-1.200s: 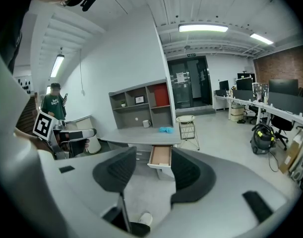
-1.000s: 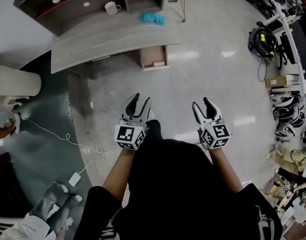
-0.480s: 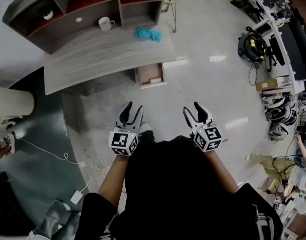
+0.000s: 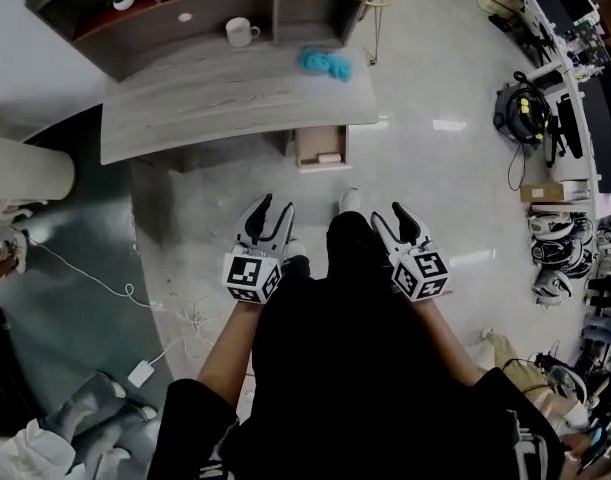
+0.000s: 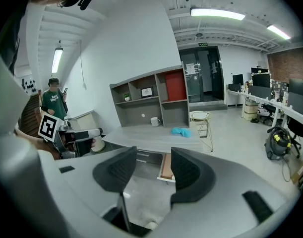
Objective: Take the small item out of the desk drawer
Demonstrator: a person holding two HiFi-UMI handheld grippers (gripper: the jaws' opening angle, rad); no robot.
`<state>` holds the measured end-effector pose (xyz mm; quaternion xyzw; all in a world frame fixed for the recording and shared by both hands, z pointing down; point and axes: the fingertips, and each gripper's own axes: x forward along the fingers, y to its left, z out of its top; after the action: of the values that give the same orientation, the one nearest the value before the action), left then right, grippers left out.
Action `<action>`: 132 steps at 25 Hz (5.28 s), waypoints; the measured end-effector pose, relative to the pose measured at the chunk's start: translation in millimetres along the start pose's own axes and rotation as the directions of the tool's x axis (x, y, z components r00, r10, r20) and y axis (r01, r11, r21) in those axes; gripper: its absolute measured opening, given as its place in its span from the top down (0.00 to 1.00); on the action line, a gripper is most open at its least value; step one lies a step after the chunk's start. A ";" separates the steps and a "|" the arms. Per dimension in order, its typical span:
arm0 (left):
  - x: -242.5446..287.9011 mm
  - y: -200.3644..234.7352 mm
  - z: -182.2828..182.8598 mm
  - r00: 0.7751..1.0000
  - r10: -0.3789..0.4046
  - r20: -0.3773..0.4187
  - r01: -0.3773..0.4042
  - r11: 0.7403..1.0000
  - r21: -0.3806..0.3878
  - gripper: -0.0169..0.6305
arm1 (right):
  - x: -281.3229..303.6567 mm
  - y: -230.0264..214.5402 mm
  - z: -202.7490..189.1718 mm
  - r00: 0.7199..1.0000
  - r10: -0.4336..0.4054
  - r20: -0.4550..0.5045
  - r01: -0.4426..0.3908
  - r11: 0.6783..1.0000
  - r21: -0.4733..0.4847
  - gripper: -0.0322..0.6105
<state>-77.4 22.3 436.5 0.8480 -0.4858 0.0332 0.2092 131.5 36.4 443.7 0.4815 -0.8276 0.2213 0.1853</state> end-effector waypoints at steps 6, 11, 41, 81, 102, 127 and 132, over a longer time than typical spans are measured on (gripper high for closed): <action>13.7 16.6 7.7 0.996 0.084 0.012 -0.084 0.996 0.017 0.73 | 47.1 -5.1 13.5 0.992 0.126 -0.031 -0.127 0.991 -0.035 0.63; 39.2 44.3 17.9 0.974 0.222 0.035 -0.222 0.975 -0.019 0.73 | 93.8 -27.0 32.2 0.967 0.242 -0.082 -0.247 0.967 -0.064 0.63; 193.8 50.6 16.0 0.810 0.586 -0.020 -0.582 0.799 -0.147 0.73 | 263.5 -136.1 9.0 0.686 0.538 -0.489 -0.690 0.695 -0.204 0.60; 194.9 124.6 -153.1 0.822 0.536 -0.193 -0.569 0.747 -0.344 0.73 | 439.4 -147.0 -300.8 0.494 0.069 -0.867 -0.792 0.448 -0.415 0.59; 173.3 135.9 -157.9 0.820 0.549 -0.160 -0.563 0.728 -0.391 0.73 | 457.2 -143.4 -319.8 0.518 -0.070 -0.853 -0.774 0.388 -0.501 0.71; 156.9 153.0 -153.8 0.799 0.585 -0.140 -0.585 0.701 -0.407 0.73 | 457.7 -144.0 -331.5 0.404 -0.093 -0.910 -0.830 0.381 -0.407 0.79; 158.4 153.0 -149.5 0.794 0.592 -0.136 -0.590 0.699 -0.403 0.73 | 455.3 -142.3 -322.6 0.433 -0.059 -0.900 -0.826 0.375 -0.422 0.79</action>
<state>-100.2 -115.6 663.1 0.5804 -0.7274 -0.0099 0.3661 73.9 -175.8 975.8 -0.0858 -0.7298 0.0218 0.6779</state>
